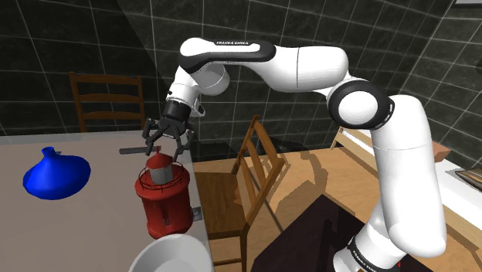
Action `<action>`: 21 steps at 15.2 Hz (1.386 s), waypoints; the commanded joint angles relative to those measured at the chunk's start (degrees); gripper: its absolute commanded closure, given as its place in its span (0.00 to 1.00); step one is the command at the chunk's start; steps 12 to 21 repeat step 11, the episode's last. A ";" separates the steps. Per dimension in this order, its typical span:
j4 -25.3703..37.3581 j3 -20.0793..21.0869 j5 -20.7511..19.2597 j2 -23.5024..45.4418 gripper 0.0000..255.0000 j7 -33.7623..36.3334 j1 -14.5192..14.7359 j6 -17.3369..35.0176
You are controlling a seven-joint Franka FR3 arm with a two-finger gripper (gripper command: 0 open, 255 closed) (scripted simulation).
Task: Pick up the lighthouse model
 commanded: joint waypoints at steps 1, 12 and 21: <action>1.19 0.14 0.08 -0.32 1.00 0.91 0.03 -0.88; 6.54 0.48 0.06 -0.52 1.00 4.64 -0.13 -5.03; 6.54 0.48 0.06 -0.52 1.00 4.64 -0.13 -5.03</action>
